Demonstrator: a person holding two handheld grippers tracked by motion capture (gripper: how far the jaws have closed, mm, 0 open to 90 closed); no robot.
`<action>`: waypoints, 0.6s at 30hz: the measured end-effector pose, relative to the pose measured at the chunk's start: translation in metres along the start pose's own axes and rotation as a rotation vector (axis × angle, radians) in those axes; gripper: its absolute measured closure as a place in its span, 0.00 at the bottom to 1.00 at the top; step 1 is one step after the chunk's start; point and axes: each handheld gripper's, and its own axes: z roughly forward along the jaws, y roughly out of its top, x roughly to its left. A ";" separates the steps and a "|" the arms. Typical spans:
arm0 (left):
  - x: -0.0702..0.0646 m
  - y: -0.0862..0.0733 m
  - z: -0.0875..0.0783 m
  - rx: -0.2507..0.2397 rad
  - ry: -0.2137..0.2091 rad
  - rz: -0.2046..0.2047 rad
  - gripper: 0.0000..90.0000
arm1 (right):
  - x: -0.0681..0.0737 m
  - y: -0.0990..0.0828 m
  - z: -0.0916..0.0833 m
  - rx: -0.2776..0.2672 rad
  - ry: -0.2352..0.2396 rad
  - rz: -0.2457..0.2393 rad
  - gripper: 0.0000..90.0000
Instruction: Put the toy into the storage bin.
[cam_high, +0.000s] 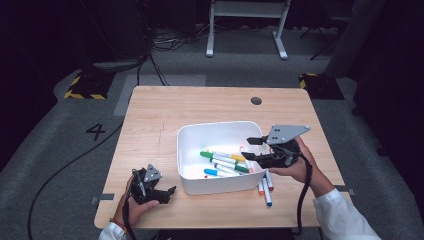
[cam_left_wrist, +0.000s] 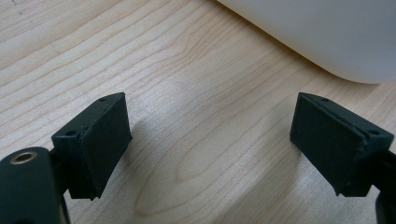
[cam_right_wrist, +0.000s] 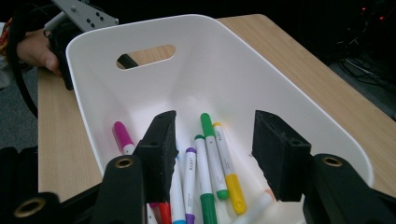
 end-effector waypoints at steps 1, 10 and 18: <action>0.000 0.000 0.000 -0.001 -0.001 0.000 0.14 | -0.001 -0.002 -0.005 -0.006 -0.029 -0.002 0.54; 0.000 0.000 0.000 -0.001 0.000 0.000 0.14 | -0.004 -0.039 -0.042 -0.038 -0.173 0.064 0.46; 0.000 0.000 0.000 -0.002 -0.001 0.001 0.14 | -0.004 -0.089 -0.050 -0.005 -0.238 0.127 0.42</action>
